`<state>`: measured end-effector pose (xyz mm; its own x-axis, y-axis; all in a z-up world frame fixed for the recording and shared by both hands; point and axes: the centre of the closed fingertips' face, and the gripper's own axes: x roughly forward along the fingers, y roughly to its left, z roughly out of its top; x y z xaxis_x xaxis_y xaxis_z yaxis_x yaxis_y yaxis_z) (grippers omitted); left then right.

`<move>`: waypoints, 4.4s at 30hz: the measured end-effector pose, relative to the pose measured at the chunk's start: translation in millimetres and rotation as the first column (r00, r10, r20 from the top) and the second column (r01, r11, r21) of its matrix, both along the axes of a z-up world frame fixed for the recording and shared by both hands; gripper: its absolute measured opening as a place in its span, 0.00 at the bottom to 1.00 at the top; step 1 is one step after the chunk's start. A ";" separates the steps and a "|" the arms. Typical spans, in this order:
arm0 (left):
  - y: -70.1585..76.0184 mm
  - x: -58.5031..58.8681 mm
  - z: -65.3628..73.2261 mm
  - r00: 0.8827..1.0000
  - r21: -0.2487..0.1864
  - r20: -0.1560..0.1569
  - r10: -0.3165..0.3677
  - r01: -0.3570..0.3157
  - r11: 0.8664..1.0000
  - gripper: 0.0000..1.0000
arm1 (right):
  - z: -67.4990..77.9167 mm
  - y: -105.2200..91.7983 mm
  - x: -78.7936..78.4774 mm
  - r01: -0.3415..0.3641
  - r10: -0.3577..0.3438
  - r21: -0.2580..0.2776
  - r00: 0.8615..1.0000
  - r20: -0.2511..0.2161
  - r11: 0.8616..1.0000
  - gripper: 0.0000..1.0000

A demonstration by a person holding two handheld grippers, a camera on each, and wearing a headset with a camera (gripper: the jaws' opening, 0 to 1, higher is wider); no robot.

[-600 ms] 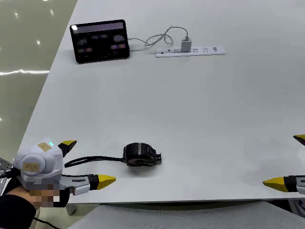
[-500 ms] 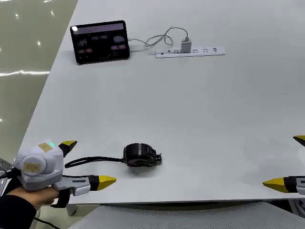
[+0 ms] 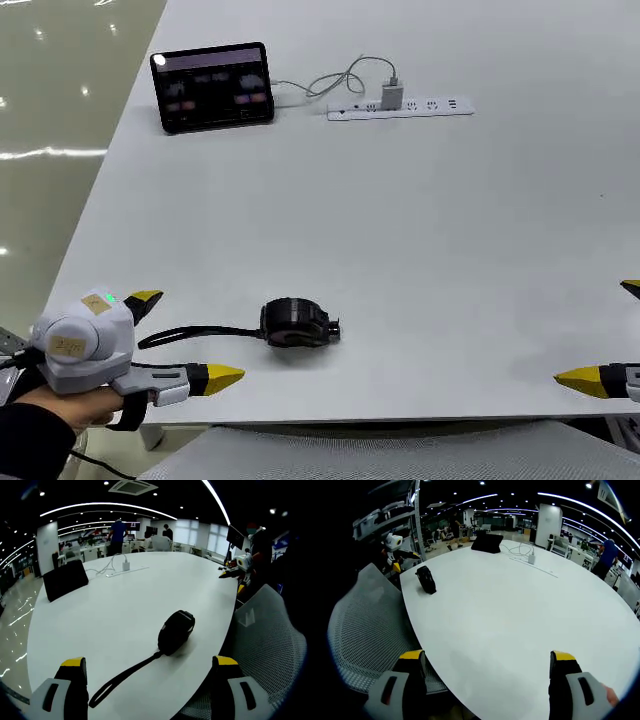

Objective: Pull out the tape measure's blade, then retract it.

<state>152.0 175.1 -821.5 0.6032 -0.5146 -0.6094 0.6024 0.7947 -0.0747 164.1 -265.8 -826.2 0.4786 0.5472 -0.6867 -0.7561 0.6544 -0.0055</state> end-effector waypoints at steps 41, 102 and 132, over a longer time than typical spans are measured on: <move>-104.3 37.3 -41.0 0.756 0.322 -0.172 -0.632 0.649 0.689 0.49 | -2.9 209.3 21.6 -0.486 0.483 0.073 0.874 0.047 0.871 0.94; -115.4 28.4 -61.7 0.731 0.391 -0.313 -0.607 0.681 0.619 0.34 | -82.3 285.7 14.5 -0.650 0.639 -0.106 0.760 -0.121 0.753 0.08; -116.2 28.1 -61.5 0.746 0.387 -0.308 -0.590 0.665 0.639 0.34 | -81.2 260.0 17.3 -0.635 0.624 -0.106 0.772 -0.119 0.765 0.08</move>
